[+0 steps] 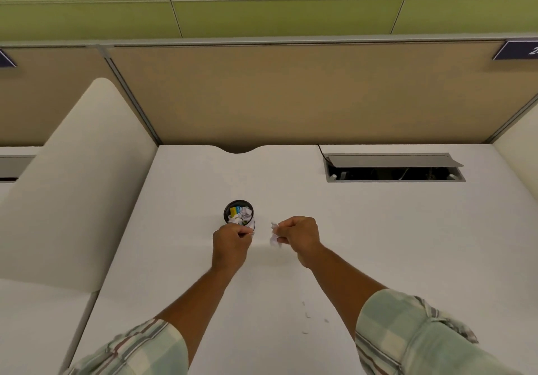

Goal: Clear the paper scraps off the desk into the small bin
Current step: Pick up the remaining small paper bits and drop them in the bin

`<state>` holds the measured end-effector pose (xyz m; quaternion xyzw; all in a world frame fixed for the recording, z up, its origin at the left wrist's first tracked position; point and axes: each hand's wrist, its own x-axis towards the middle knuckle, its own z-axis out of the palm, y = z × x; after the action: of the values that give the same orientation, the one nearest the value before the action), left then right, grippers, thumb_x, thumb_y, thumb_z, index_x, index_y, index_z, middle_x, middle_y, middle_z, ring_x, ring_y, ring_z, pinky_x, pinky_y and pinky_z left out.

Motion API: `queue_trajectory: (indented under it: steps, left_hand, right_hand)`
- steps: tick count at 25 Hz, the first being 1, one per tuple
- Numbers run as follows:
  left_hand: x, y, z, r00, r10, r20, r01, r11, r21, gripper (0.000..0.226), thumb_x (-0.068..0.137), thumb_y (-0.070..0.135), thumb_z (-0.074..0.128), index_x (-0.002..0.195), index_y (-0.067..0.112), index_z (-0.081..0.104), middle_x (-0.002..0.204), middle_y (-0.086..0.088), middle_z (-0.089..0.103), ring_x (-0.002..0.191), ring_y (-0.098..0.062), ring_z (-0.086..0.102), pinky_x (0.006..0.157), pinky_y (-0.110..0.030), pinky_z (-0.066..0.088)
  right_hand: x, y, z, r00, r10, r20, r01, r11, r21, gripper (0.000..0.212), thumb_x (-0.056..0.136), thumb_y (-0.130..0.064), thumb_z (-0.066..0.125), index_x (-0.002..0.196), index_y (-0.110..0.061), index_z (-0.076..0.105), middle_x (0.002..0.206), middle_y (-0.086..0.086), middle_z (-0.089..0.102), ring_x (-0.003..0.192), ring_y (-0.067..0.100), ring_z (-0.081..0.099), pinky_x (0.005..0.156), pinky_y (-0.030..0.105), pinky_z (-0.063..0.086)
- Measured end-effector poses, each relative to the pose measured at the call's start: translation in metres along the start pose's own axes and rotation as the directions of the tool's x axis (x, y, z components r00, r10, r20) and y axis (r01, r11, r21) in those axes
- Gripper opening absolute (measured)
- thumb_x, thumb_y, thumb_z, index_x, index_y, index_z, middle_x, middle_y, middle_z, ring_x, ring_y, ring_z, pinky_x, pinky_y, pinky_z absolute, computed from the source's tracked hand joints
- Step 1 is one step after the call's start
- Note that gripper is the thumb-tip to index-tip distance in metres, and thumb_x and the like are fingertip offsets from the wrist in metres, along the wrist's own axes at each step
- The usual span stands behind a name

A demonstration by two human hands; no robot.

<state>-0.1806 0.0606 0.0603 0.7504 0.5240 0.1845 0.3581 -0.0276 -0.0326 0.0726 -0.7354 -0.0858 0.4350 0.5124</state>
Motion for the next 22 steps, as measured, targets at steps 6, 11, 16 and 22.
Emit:
queue_trajectory:
  steps: [6,11,16,22]
  left_hand:
    - [0.056,-0.011,-0.022,0.998,-0.045,-0.039,0.043,0.999,-0.033,0.011,0.081,0.006,0.076,0.089,0.011,0.082,0.092,-0.005,0.079,0.082,-0.016,0.070,0.075,-0.026,0.057]
    - [0.080,-0.022,-0.025,0.995,-0.045,0.093,0.043,0.999,0.024,0.009,0.079,0.007,0.076,0.074,0.012,0.081,0.074,-0.005,0.076,0.067,-0.021,0.068,0.067,-0.036,0.059]
    - [0.091,-0.027,-0.032,0.989,-0.018,0.148,0.010,0.998,0.060,0.010,0.082,0.006,0.075,0.087,0.012,0.082,0.084,-0.004,0.079,0.074,-0.019,0.072,0.071,-0.030,0.060]
    - [0.093,-0.031,-0.033,0.996,-0.005,0.093,-0.003,0.997,0.083,0.016,0.082,-0.002,0.070,0.087,0.009,0.080,0.088,-0.007,0.078,0.077,-0.018,0.068,0.072,-0.025,0.054]
  right_hand:
    - [0.031,-0.038,0.069,0.998,-0.055,-0.022,0.050,0.986,-0.157,0.009,0.073,-0.001,0.084,0.074,-0.003,0.075,0.075,0.012,0.077,0.060,0.022,0.075,0.064,0.032,0.065]
    - [0.049,-0.041,0.100,0.995,-0.090,-0.040,0.078,0.964,-0.253,0.006,0.077,-0.001,0.079,0.074,-0.005,0.075,0.079,0.013,0.077,0.075,0.031,0.077,0.073,0.042,0.065]
    - [0.057,-0.040,0.114,0.991,-0.131,0.021,0.125,0.877,-0.464,0.013,0.087,-0.008,0.066,0.083,-0.008,0.078,0.087,0.009,0.077,0.083,0.026,0.073,0.074,0.036,0.062]
    - [0.054,-0.039,0.113,0.971,-0.237,0.015,0.205,0.805,-0.557,0.012,0.089,-0.004,0.067,0.084,-0.009,0.076,0.086,0.006,0.075,0.079,0.021,0.070,0.062,0.026,0.055]
